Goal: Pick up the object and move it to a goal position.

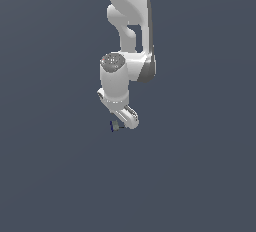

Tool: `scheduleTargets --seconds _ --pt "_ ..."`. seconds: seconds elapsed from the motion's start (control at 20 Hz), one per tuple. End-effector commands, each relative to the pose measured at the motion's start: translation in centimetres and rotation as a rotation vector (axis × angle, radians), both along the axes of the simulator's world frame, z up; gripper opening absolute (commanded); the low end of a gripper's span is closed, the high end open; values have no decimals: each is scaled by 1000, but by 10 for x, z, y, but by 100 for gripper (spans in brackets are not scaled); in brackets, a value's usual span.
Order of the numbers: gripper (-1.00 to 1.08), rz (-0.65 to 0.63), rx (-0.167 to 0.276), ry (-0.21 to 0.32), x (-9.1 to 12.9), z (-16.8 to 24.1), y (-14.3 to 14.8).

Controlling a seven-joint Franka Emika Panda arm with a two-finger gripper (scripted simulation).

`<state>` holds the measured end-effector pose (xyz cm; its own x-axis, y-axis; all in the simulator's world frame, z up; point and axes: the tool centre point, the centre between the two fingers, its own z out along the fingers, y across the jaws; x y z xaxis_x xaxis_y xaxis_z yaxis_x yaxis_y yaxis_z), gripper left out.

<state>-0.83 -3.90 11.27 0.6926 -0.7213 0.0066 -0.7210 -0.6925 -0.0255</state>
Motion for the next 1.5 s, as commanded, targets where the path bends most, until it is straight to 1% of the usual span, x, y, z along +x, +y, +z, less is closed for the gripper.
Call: scheduleTargets --seconds 0.0,0.4,0.75,1.05,1.45 --pt "100 -79 1 5 -3 -8 -2" --pt "100 -315 0 18 -11 -31 -9" --pt "100 -453 -4 24 -17 -44 -14" --pt "100 -510 -6 26 -19 -49 -16" --pt "100 -513 -7 26 -19 -55 -16"
